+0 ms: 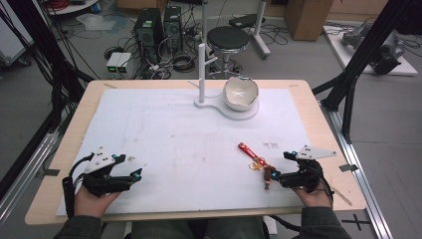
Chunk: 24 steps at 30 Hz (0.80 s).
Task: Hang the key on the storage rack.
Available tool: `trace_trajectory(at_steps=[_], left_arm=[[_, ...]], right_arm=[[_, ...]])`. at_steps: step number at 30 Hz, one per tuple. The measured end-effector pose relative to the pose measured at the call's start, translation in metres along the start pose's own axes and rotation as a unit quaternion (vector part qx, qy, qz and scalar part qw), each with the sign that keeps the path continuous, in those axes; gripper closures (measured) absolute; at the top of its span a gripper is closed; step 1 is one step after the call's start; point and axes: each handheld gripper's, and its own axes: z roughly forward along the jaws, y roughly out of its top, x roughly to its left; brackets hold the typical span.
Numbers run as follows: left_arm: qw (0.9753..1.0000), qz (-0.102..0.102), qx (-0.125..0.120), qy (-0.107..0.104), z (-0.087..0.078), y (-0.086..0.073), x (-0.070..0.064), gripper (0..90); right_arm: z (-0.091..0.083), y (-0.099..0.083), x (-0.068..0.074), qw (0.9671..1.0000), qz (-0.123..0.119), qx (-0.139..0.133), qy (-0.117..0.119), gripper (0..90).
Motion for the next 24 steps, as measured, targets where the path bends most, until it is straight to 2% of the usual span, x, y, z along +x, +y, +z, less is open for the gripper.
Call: trace_trajectory(at_steps=[16,24], left_arm=[[1.0,0.002,-0.002,0.008,-0.004,-0.002,-0.004,24.7],[1.0,0.001,-0.002,0.007,-0.001,-0.002,-0.004,24.6]], right_arm=[[0.004,0.009,0.007,0.9999,-0.011,0.002,0.011,11.7],[0.015,0.026,0.006,0.9996,-0.023,0.011,0.008,13.7]])
